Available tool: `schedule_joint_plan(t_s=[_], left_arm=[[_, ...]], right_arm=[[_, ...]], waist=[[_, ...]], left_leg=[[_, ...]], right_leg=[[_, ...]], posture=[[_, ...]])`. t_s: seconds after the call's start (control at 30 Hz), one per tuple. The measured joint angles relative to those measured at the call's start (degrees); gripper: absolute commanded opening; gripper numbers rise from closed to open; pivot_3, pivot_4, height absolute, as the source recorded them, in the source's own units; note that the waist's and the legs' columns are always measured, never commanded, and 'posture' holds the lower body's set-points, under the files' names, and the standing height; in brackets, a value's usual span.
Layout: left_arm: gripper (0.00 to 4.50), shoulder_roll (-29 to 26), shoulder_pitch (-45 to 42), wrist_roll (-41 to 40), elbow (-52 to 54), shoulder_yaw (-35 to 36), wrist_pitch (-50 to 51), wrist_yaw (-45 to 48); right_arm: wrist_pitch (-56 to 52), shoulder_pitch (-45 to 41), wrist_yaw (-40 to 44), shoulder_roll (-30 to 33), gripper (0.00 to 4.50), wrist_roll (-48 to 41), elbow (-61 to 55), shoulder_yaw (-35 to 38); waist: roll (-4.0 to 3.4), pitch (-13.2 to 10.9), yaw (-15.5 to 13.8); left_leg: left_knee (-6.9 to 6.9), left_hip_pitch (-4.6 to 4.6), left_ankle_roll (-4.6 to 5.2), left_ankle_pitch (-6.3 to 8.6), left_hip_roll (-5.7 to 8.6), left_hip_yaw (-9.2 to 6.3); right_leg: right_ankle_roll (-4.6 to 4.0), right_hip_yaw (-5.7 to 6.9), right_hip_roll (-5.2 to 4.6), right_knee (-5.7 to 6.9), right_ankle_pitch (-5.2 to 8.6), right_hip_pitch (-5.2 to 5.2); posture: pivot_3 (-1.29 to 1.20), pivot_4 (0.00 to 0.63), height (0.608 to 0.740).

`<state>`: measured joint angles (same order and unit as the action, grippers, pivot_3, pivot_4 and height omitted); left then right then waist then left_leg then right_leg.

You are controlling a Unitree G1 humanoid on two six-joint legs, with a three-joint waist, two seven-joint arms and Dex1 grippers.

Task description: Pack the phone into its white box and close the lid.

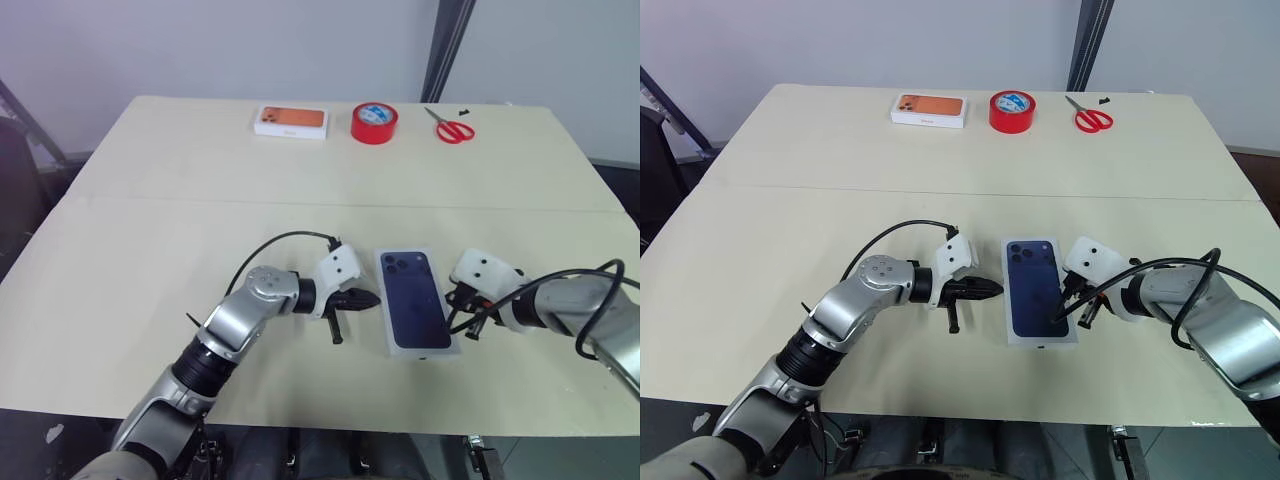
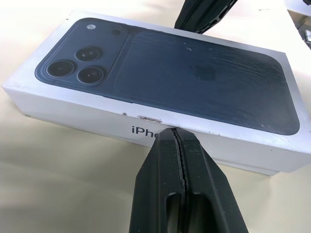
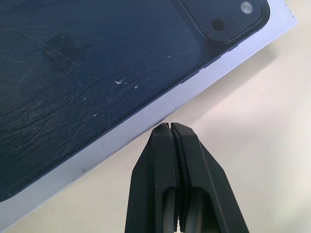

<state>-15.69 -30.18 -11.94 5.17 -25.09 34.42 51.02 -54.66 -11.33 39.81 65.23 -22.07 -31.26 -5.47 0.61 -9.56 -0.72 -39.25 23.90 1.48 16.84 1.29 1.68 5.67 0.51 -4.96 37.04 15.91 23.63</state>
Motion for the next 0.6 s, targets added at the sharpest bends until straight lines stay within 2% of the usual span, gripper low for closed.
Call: schedule_joint_plan(t_s=[0.23,0.47,0.6], left_arm=[[0.00,-1.25,0.01,0.12,-0.09,0.07,0.05,0.01],[0.00,0.89,-2.49,-5.24,-0.35,9.14,3.52,-2.17],[0.00,3.98,-8.76,-2.90,-5.86,8.96,1.37,-5.17]], right_arm=[[0.52,2.06,1.27,0.13,0.05,0.59,0.14,2.03],[5.06,9.67,9.85,1.21,0.05,-2.35,1.68,17.58],[4.33,14.52,14.50,0.52,0.05,-7.97,-4.05,21.79]], waist=[[0.00,0.00,0.00],[0.02,-0.01,-0.22],[0.04,0.01,-0.15]], left_leg=[[0.00,0.00,0.00,0.00,0.00,0.00],[-0.03,-0.04,0.01,0.00,0.00,-0.03],[-0.05,-0.26,0.05,0.02,0.01,-0.03]], right_leg=[[0.00,0.00,0.01,0.00,0.00,-0.01],[0.01,0.03,0.06,0.01,-0.01,-0.10],[0.03,0.03,0.11,0.00,0.00,-0.32]], posture=[[0.00,0.150,0.725],[0.00,0.150,0.725],[0.00,0.150,0.725]])
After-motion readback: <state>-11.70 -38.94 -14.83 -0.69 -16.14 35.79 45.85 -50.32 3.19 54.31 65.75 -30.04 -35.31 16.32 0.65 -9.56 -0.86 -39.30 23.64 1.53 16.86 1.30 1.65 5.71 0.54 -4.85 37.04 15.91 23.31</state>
